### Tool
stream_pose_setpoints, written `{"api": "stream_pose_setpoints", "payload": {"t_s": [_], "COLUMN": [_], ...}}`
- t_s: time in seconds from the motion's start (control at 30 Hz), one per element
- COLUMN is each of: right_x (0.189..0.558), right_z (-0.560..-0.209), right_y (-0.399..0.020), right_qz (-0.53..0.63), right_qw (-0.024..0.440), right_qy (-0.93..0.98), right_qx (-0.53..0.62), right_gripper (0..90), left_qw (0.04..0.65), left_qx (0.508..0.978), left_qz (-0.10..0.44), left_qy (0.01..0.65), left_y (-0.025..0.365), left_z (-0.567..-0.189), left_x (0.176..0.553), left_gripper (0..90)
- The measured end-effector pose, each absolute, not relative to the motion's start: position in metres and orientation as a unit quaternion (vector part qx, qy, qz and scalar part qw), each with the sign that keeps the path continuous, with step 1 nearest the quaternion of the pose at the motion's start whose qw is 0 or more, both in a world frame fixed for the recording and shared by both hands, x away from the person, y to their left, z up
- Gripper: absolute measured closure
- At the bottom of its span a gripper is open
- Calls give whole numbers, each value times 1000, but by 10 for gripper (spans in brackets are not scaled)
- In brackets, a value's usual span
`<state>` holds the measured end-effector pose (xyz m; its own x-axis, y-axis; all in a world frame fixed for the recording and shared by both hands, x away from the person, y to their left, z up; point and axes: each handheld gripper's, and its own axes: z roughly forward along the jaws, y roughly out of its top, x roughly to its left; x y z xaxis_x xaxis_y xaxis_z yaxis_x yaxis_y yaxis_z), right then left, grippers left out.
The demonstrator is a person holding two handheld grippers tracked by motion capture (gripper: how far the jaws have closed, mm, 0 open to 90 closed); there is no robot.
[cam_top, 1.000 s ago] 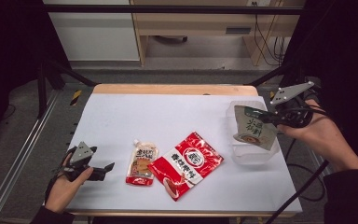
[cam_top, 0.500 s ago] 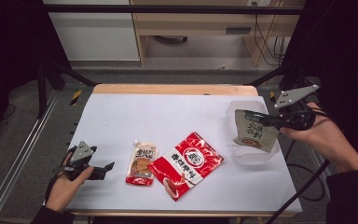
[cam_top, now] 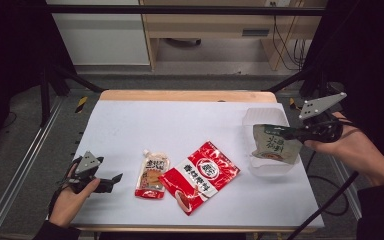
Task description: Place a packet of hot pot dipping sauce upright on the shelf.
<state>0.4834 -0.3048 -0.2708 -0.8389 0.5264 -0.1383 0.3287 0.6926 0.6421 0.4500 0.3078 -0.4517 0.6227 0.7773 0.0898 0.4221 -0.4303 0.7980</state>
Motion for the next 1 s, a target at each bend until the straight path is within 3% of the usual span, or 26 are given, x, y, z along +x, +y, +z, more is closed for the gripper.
{"api": "stream_pose_setpoints", "payload": {"t_s": [0.63,1.0], "right_x": [485,493], "right_z": [-291,-331], "right_y": [-308,-313], "right_qz": [310,296], "right_qw": [138,132], "right_qy": [908,907], "right_qx": [245,269], "right_gripper": [900,856], "left_qw": [386,383], "left_qx": [815,817], "left_qz": [230,230], "left_qy": [367,364], "left_y": [307,306], "left_z": [-452,-452], "left_x": [450,449], "left_gripper": [63,63]}}
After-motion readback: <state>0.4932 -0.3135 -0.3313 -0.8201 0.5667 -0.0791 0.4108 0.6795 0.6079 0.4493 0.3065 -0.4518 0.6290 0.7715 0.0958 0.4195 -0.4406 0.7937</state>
